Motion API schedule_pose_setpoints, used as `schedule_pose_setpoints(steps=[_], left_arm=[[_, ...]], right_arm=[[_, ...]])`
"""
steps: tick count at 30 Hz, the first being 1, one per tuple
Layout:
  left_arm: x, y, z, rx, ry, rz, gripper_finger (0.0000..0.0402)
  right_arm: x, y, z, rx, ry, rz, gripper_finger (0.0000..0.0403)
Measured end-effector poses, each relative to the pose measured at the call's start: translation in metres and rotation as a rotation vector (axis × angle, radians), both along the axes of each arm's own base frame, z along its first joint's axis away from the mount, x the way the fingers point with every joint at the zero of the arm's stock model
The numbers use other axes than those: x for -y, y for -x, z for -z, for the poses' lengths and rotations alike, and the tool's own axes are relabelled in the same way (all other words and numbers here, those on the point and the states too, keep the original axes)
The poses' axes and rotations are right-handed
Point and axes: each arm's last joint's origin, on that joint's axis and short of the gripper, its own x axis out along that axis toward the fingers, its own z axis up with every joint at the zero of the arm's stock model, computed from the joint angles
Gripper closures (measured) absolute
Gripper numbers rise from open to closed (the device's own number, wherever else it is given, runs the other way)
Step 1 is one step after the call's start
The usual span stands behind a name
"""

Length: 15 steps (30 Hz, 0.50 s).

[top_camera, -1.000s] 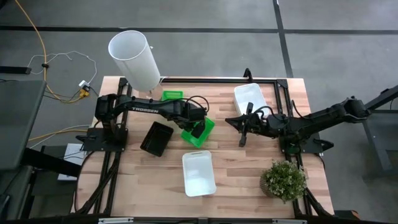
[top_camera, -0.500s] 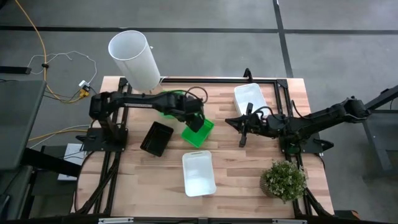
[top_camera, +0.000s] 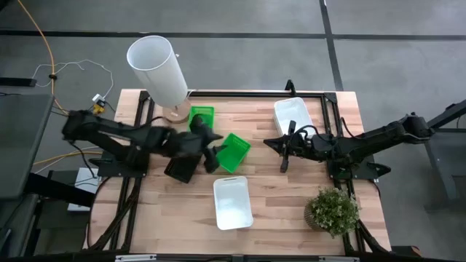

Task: Stack baskets by color
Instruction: Put the top green bin on the green bin

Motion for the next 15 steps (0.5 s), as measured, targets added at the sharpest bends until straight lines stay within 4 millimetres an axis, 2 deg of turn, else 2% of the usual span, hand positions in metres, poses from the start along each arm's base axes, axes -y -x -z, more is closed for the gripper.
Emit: schedule_pose_setpoints(steps=[3,7,11,15], left_arm=[[0.013,0.017,0.016,0.119,-0.053,0.081,0.0249],[0.020,0.038,0.048,0.235,-0.098,0.132,0.0250],[0.023,0.056,0.077,0.331,-0.168,0.183,0.0250],[0.019,0.071,0.097,0.415,-0.215,0.193,0.0250]], right_arm=[[0.000,0.000,0.000,-0.001,-0.010,-0.001,0.0403],[-0.001,0.000,0.001,-0.005,-0.010,-0.018,0.0403],[-0.001,0.000,0.001,-0.006,-0.010,-0.033,0.0403],[-0.001,-0.001,0.001,-0.006,-0.011,-0.033,0.0403]])
